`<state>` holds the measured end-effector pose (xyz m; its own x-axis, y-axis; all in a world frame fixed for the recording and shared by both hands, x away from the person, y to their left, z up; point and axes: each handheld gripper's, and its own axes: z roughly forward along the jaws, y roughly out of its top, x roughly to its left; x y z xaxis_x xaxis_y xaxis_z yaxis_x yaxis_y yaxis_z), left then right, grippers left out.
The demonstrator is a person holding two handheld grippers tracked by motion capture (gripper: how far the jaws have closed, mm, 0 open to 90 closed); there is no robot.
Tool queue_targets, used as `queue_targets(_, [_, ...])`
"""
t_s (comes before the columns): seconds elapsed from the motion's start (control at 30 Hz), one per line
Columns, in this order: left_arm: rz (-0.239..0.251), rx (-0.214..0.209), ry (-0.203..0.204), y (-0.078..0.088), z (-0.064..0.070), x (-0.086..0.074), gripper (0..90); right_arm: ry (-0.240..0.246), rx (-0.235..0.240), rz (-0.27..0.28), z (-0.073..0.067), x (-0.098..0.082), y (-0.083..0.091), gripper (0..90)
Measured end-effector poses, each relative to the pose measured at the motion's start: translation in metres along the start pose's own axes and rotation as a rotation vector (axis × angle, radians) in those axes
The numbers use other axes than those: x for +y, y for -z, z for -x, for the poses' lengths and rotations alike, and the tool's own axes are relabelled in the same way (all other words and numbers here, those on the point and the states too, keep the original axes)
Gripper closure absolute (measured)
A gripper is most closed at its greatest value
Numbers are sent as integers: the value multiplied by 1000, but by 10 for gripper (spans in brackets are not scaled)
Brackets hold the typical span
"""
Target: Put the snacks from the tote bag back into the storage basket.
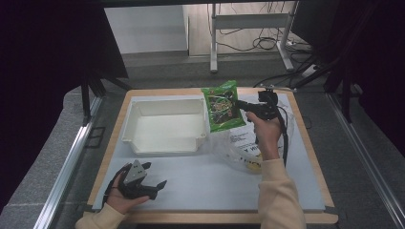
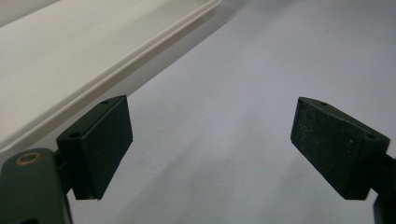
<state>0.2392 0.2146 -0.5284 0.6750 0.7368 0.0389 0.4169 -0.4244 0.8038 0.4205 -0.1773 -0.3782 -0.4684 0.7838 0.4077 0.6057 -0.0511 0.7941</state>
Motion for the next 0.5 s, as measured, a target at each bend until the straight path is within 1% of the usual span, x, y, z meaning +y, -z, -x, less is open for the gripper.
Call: queue_targets(0.5, [1, 1, 0, 0, 0, 0, 126, 14, 25, -6, -14, 3, -14, 899])
